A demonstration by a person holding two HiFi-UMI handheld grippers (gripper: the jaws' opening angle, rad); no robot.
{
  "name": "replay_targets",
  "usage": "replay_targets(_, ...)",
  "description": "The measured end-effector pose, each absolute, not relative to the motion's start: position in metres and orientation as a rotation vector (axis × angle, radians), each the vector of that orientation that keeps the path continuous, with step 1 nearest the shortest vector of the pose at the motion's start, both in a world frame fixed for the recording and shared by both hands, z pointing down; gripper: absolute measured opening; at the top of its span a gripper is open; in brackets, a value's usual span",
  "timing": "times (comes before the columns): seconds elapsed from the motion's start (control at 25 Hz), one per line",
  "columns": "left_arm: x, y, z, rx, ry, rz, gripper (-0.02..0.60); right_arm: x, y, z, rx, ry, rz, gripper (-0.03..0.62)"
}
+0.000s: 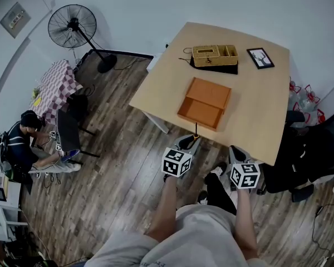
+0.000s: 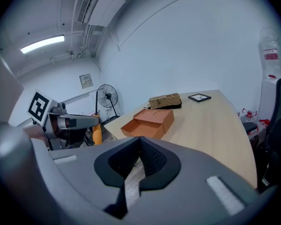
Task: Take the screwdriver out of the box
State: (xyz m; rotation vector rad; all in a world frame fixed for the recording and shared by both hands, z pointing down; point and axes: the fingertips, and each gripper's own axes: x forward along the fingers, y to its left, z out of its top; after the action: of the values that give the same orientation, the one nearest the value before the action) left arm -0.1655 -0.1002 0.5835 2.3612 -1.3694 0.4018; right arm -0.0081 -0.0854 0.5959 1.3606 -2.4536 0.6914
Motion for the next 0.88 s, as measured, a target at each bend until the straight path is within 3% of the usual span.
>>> replay_targets(0.88, -0.169, -0.091, 0.571, 2.375, -1.367, 0.348, 0.127, -0.02, -0.078, 0.583, 1.318, -2.499, 0.669, 0.002)
